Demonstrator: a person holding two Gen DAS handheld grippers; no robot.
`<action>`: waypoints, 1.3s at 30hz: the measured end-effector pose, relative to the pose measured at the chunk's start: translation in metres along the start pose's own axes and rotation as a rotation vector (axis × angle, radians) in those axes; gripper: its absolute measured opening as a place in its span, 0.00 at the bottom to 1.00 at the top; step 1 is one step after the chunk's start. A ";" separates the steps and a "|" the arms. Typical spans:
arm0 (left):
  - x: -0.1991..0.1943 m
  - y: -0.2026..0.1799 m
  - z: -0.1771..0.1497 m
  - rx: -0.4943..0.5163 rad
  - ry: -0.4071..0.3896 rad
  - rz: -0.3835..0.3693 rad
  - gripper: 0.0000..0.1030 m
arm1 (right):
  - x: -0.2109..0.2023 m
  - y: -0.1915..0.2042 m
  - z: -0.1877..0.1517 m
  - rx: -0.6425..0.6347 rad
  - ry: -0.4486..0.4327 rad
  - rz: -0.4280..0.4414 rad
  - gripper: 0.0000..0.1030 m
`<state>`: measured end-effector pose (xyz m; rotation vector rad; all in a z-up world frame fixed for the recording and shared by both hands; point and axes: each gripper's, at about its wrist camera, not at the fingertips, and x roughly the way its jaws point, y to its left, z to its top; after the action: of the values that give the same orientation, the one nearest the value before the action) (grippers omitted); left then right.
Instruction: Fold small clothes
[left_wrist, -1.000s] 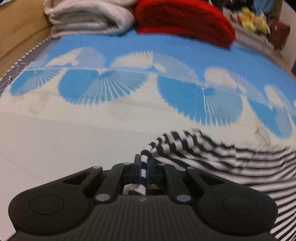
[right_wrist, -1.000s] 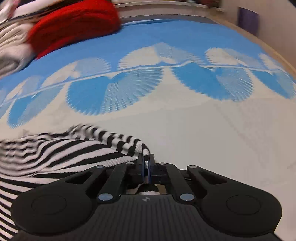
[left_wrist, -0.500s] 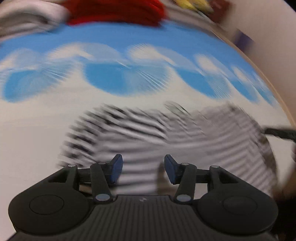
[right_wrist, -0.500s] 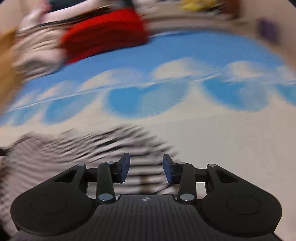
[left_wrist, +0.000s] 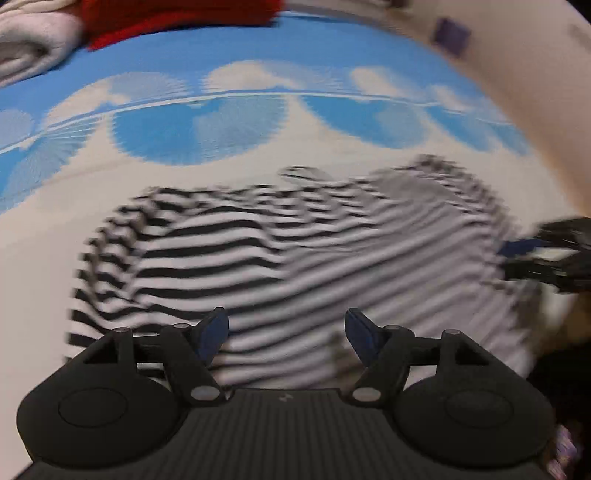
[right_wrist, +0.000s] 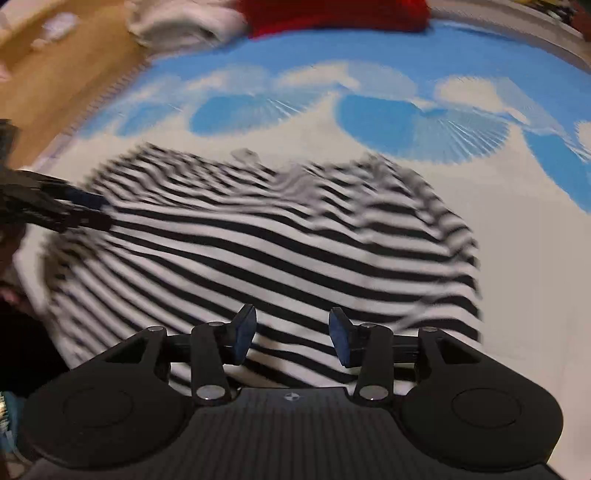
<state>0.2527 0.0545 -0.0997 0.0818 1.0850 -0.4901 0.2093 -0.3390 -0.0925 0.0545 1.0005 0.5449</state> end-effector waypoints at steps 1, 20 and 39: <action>-0.002 -0.007 -0.003 0.037 0.014 -0.041 0.73 | -0.001 0.005 -0.001 -0.021 -0.006 0.036 0.44; 0.020 0.023 -0.024 -0.003 0.169 0.070 0.58 | 0.002 0.001 -0.029 -0.046 0.179 -0.193 0.54; -0.079 0.006 -0.057 -0.297 -0.183 0.303 0.83 | -0.064 0.026 -0.063 0.067 0.008 -0.483 0.52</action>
<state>0.1787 0.1043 -0.0600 -0.0594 0.9354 -0.0596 0.1203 -0.3584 -0.0696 -0.1281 0.9965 0.0693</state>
